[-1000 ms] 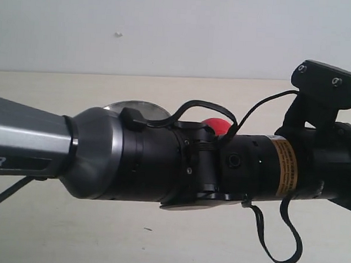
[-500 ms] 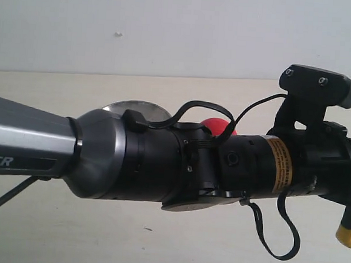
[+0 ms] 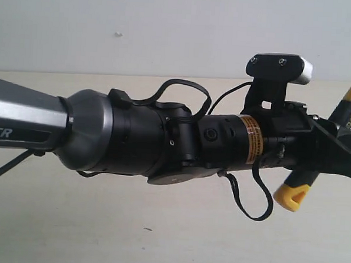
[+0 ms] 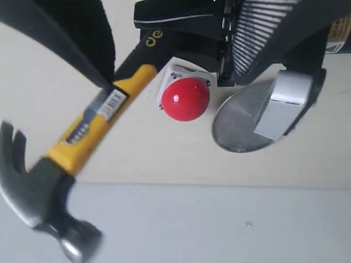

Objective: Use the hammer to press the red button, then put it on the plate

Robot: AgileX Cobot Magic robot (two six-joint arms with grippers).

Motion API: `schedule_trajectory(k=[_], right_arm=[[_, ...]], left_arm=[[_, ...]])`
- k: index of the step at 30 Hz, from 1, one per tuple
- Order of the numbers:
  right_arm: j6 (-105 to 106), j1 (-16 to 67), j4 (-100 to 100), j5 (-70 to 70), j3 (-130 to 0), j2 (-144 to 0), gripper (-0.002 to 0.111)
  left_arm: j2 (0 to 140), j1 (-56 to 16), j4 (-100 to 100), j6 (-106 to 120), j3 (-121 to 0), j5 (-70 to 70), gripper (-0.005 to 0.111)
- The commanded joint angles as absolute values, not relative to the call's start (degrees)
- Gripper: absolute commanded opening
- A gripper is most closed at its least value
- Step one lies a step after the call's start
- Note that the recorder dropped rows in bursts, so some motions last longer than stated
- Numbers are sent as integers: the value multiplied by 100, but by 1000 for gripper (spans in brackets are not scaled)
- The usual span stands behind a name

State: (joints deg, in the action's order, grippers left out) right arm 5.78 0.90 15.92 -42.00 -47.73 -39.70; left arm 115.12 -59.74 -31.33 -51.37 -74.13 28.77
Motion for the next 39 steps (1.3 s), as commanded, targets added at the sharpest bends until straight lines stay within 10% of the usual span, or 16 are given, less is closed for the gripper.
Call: schedule_trajectory(k=[1,10,20,39], right_arm=[[639,73,1584,-4143,-4825,-3766,61],[639,73,1524,-4102,-4825,-3765,61],[896,403,1420,-3961,-4825,-3754,61],[1157,403,2035,-3168,-4271,-3754,61]], left_arm=[[11436,-5984,-3288,-5131,-7458,3287,0],[11436,-5977,-3272,-5195,-7458,3439,0],[11436,-4806,-4350,-6952,-6685,6952,0],[11422,-4681,-4518,-6976,-6530,6996,0]])
